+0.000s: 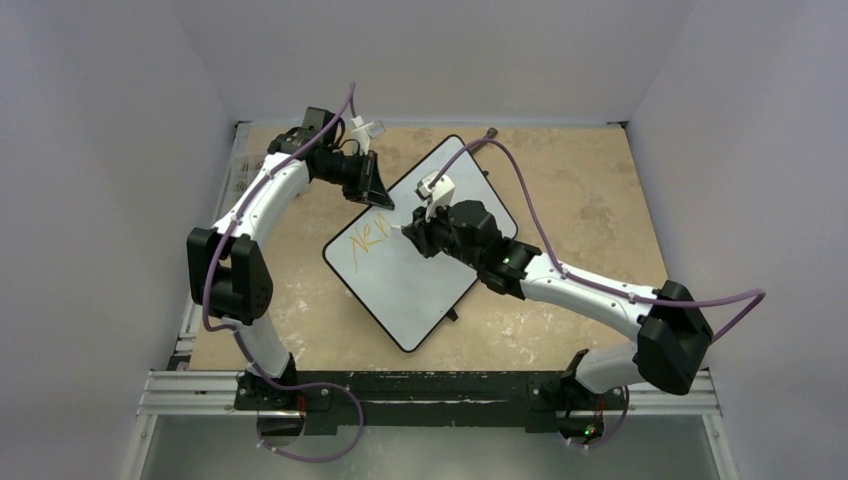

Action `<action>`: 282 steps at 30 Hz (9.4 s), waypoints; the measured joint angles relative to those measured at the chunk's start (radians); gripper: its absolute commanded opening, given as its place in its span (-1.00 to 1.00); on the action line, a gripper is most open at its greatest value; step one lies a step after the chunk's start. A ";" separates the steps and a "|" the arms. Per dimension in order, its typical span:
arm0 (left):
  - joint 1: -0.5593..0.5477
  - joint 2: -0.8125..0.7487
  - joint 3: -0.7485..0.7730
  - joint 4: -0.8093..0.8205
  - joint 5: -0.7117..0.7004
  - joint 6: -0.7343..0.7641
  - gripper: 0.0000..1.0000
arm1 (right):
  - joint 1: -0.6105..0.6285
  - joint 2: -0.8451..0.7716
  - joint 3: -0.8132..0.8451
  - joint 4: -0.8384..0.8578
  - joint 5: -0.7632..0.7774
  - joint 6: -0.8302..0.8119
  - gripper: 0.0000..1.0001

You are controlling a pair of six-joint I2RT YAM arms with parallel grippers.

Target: Write a sentence on the whiteboard

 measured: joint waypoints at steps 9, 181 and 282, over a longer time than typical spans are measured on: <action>0.000 -0.002 0.000 0.002 0.000 0.001 -1.00 | 0.000 -0.010 -0.017 -0.005 0.016 0.011 -1.00; -0.076 -0.099 -0.013 -0.016 -0.148 -0.017 -1.00 | 0.055 -0.084 -0.144 -0.024 -0.399 -0.078 -1.00; -0.071 -0.105 -0.023 -0.013 -0.148 -0.042 -1.00 | 0.026 -0.167 -0.165 0.000 -0.275 0.018 -1.00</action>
